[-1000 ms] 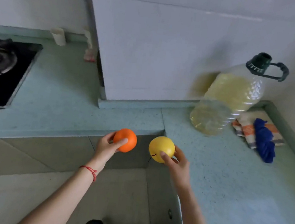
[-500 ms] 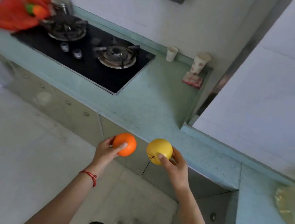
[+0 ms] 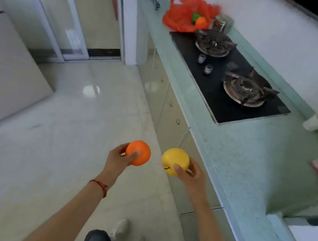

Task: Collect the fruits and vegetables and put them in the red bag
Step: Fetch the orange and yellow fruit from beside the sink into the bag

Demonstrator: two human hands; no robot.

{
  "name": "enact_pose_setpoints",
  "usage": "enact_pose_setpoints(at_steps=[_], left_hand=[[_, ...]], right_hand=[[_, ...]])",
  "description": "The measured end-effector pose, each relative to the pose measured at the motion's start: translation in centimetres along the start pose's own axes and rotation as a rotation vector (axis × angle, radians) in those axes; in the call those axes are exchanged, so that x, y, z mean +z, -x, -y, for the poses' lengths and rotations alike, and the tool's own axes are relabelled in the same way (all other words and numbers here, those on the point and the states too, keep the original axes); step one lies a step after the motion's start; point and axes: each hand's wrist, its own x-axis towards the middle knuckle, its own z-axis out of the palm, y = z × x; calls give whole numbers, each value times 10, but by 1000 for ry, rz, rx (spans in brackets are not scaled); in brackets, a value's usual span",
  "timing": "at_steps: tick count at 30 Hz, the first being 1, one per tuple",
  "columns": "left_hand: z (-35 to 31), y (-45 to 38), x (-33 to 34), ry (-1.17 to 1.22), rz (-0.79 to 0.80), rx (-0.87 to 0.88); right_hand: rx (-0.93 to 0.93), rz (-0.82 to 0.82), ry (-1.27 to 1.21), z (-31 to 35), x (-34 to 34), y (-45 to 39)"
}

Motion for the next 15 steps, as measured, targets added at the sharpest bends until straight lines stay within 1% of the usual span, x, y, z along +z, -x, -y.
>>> enact_pose_setpoints(at_steps=[4, 8, 15], left_hand=[[8, 4, -41, 46, -137, -22], [7, -1, -75, 113, -221, -13], [0, -46, -137, 141, -298, -23]], right_hand=[[-28, 134, 14, 8, 38, -8], [-40, 239, 51, 14, 79, -20], [-30, 310, 83, 35, 152, -53]])
